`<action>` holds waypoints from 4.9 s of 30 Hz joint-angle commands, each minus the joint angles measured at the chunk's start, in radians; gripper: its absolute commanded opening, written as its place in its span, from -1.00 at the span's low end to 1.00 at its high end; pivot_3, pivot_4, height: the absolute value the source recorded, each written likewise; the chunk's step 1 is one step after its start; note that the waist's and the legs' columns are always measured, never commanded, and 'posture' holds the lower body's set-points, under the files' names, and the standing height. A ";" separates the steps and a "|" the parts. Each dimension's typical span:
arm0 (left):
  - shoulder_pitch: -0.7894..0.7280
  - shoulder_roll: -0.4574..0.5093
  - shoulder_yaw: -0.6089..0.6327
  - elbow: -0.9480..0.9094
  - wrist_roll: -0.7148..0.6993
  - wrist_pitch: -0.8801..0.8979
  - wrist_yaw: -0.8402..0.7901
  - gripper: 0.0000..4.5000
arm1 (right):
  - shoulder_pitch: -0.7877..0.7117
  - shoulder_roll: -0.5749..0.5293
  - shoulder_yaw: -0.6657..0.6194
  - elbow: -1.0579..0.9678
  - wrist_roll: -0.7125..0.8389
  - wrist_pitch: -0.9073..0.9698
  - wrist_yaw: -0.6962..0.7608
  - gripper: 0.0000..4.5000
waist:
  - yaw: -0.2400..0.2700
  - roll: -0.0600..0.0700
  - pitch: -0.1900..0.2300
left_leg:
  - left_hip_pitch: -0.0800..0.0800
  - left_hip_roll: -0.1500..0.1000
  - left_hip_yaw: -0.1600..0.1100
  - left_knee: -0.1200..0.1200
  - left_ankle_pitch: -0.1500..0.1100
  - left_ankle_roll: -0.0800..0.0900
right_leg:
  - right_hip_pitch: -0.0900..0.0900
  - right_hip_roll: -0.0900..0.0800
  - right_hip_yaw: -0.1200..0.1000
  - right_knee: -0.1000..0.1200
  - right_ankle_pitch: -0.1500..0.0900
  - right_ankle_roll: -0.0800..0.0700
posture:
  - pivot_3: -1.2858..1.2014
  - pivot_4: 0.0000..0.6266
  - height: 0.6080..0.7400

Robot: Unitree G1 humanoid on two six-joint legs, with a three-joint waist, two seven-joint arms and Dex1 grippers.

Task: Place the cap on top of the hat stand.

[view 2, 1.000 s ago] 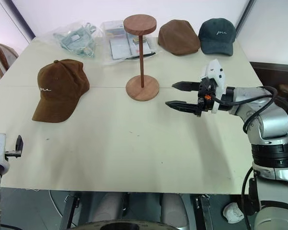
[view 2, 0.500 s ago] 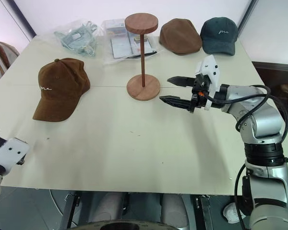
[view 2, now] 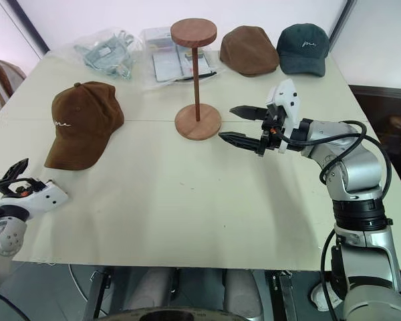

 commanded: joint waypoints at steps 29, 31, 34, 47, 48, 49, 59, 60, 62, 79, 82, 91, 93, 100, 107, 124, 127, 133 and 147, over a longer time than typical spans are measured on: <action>-0.357 0.000 -0.223 0.477 0.013 -0.092 0.129 0.75 | -0.051 -0.013 -0.027 -0.067 0.037 0.007 -0.037 0.62 | 0.002 0.007 -0.004 | 0.011 0.000 0.000 -0.001 0.000 0.000 | 0.011 0.000 0.000 0.002 -0.001 0.001 | 0.03 -0.52 1.00; -0.368 -0.005 -0.228 0.489 0.001 -0.112 0.128 0.39 | -0.051 -0.016 -0.028 -0.071 0.041 0.012 -0.035 0.62 | 0.000 0.007 -0.004 | 0.011 0.000 0.000 -0.001 0.000 0.000 | 0.010 0.000 0.000 0.002 -0.001 0.001 | 0.03 -0.52 1.00; -0.373 -0.011 -0.237 0.488 -0.011 -0.144 0.118 -0.29 | -0.051 -0.021 -0.031 -0.081 0.053 0.022 -0.029 0.62 | 0.004 0.009 -0.005 | 0.011 0.000 0.000 -0.001 0.000 0.000 | 0.010 0.000 0.000 0.001 -0.001 0.001 | 0.03 -0.52 1.00; -0.335 -0.033 -0.209 0.399 -0.047 -0.193 0.167 -0.98 | -0.048 -0.026 -0.030 -0.100 0.063 0.038 -0.030 0.62 | 0.006 0.018 -0.010 | 0.012 -0.001 0.000 0.000 0.000 0.000 | 0.013 -0.001 0.000 0.000 -0.001 0.002 | 0.03 -0.52 1.00; -0.325 -0.042 -0.187 0.355 -0.060 -0.185 0.184 -0.98 | -0.046 -0.023 -0.028 -0.097 0.060 0.034 -0.030 0.62 | 0.005 0.018 -0.010 | 0.012 -0.001 0.000 0.000 0.000 0.000 | 0.013 -0.001 0.000 0.000 -0.001 0.002 | 0.03 -0.52 1.00; -0.316 -0.048 -0.172 0.322 -0.068 -0.178 0.194 -0.98 | -0.043 -0.022 -0.027 -0.096 0.058 0.032 -0.030 0.62 | 0.005 0.018 -0.010 | 0.012 -0.001 0.000 0.000 0.000 0.000 | 0.013 -0.001 0.000 0.000 -0.001 0.002 | 0.03 -0.52 1.00; -0.245 -0.217 0.002 -0.116 -0.048 0.081 0.328 -0.98 | -0.026 -0.010 -0.020 -0.081 0.044 0.019 -0.037 0.62 | -0.004 0.009 -0.005 | 0.009 0.000 0.000 -0.001 0.000 0.000 | 0.010 -0.001 0.000 0.000 -0.001 0.002 | 0.03 -0.52 1.00; -0.252 -0.238 0.019 -0.154 -0.043 0.112 0.341 -0.98 | -0.023 -0.011 -0.019 -0.082 0.044 0.018 -0.037 0.62 | -0.004 0.008 -0.005 | 0.009 0.000 0.000 -0.001 0.000 0.000 | 0.010 -0.001 0.000 0.000 -0.001 0.002 | 0.03 -0.52 1.00; -0.272 -0.274 0.040 -0.211 -0.035 0.168 0.354 -0.98 | -0.021 -0.012 -0.019 -0.085 0.046 0.020 -0.038 0.62 | -0.002 0.008 -0.005 | 0.009 0.000 0.000 -0.001 0.000 0.000 | 0.010 0.000 0.000 0.000 -0.001 0.002 | 0.03 -0.52 1.00; -0.685 -0.424 -0.070 -0.271 -0.011 0.270 0.332 -0.98 | -0.026 -0.026 -0.030 -0.098 0.046 0.023 -0.045 0.62 | -0.001 0.001 -0.001 | 0.005 -0.001 0.000 0.001 0.001 -0.001 | 0.009 0.000 0.000 -0.002 -0.001 0.003 | 0.03 -0.52 1.00; -0.713 -0.466 -0.108 -0.274 -0.014 0.267 0.334 -0.98 | -0.029 -0.052 -0.045 -0.101 0.040 0.022 -0.048 0.62 | -0.005 0.001 -0.001 | 0.004 -0.001 0.000 0.001 0.001 -0.001 | 0.008 0.000 0.000 -0.002 -0.001 0.003 | 0.03 -0.52 1.00; -0.816 -0.607 -0.213 -0.177 -0.016 0.240 0.379 -0.98 | -0.027 -0.136 -0.130 -0.112 0.040 0.026 -0.086 0.62 | 0.004 -0.001 -0.001 | -0.001 -0.002 0.000 0.005 0.002 -0.002 | 0.006 0.000 0.000 -0.002 0.001 0.006 | 0.03 -0.52 1.00; -0.850 -0.639 -0.239 -0.150 -0.012 0.232 0.390 -0.98 | -0.022 -0.142 -0.150 -0.132 0.049 0.040 -0.108 0.62 | 0.004 -0.001 0.000 | -0.002 -0.002 0.000 0.007 0.002 -0.002 | 0.005 0.000 0.000 -0.002 0.001 0.006 | 0.03 -0.52 1.00; -0.923 -0.705 -0.275 -0.082 -0.038 0.195 0.401 -0.98 | 0.034 -0.158 -0.201 -0.201 0.063 0.073 -0.160 0.62 | 0.001 -0.001 0.000 | -0.004 -0.002 0.000 0.008 0.002 -0.002 | 0.004 0.000 0.000 -0.002 0.001 0.007 | 0.03 -0.52 1.00; -0.899 -0.778 -0.320 -0.121 -0.032 0.191 0.377 -0.98 | 0.073 -0.149 -0.212 -0.239 0.073 0.081 -0.191 0.62 | 0.004 -0.001 0.000 | -0.005 -0.002 0.000 0.009 0.002 -0.002 | 0.004 0.000 0.000 -0.002 0.001 0.007 | 0.03 -0.52 1.00; -0.742 -0.832 -0.406 -0.087 0.030 0.152 0.450 -0.98 | 0.073 -0.179 -0.213 -0.238 0.104 0.121 -0.180 0.62 | 0.004 -0.001 0.000 | -0.005 -0.002 0.000 0.010 0.002 -0.002 | 0.004 0.000 0.001 -0.002 0.001 0.007 | 0.03 -0.52 1.00; -0.723 -0.839 -0.416 -0.059 0.035 0.141 0.469 -0.98 | 0.071 -0.191 -0.215 -0.232 0.104 0.125 -0.173 0.62 | 0.005 -0.001 0.000 | -0.005 -0.002 0.000 0.010 0.002 -0.002 | 0.004 0.000 0.001 -0.001 0.001 0.007 | 0.03 -0.52 1.00; -0.684 -0.849 -0.439 0.021 0.050 0.107 0.527 -0.98 | 0.076 -0.216 -0.225 -0.233 0.110 0.137 -0.166 0.62 | 0.005 -0.001 0.000 | -0.005 -0.002 0.000 0.010 0.002 -0.002 | 0.004 0.000 0.001 -0.001 0.001 0.007 | 0.03 -0.52 1.00; -0.611 -0.883 -0.492 0.060 0.066 0.077 0.595 -0.98 | 0.083 -0.261 -0.233 -0.235 0.135 0.162 -0.150 0.62 | 0.005 -0.001 0.000 | -0.005 -0.002 0.000 0.011 0.002 -0.002 | 0.004 -0.001 0.001 -0.001 0.002 0.007 | 0.03 -0.52 1.00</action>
